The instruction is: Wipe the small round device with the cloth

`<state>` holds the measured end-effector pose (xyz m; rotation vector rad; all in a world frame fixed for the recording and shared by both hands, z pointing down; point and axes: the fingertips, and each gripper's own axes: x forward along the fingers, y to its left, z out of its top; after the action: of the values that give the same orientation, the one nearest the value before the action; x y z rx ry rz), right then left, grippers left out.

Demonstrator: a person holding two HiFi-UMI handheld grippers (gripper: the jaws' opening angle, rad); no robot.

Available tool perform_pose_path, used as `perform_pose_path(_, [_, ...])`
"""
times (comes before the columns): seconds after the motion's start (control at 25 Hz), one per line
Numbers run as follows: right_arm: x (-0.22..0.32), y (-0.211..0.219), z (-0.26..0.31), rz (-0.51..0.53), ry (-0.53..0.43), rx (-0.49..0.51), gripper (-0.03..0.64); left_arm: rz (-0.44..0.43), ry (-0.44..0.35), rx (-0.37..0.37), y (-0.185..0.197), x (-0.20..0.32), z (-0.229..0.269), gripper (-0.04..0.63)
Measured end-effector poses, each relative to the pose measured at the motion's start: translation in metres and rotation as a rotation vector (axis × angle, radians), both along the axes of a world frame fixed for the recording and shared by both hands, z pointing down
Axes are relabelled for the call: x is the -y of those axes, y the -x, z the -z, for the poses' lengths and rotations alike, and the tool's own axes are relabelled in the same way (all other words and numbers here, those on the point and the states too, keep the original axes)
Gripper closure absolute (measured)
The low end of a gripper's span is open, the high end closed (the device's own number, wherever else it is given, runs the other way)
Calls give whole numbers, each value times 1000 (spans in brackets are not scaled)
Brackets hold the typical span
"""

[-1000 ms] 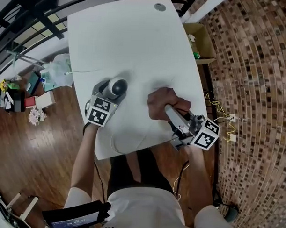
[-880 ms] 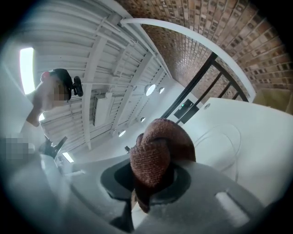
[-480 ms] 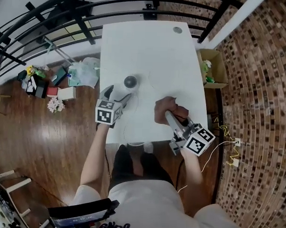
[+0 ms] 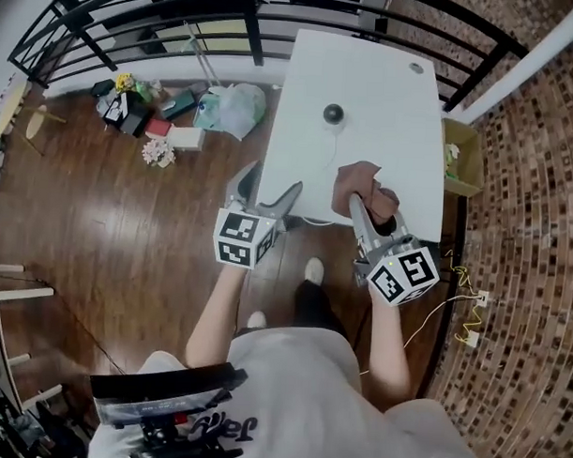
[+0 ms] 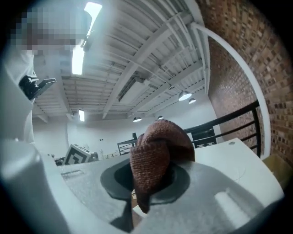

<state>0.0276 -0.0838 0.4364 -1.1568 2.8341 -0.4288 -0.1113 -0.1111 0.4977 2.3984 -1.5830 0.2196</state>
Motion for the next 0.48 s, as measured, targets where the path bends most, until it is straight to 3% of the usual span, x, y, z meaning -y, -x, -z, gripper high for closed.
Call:
perform_pose_path(0.12, [-57,15,-2,-58,7,4,594,-4,-40,-33,17,-64,1,187])
perform_pose_path(0.36, [-175,58,-35,-158,132,-86,592,-127,2,-51,30,-184,-6,207])
perform_pose_path(0.48, [-204,76,-14,-165,93,-97,592,-134,-32,-121,37,-213,16,209])
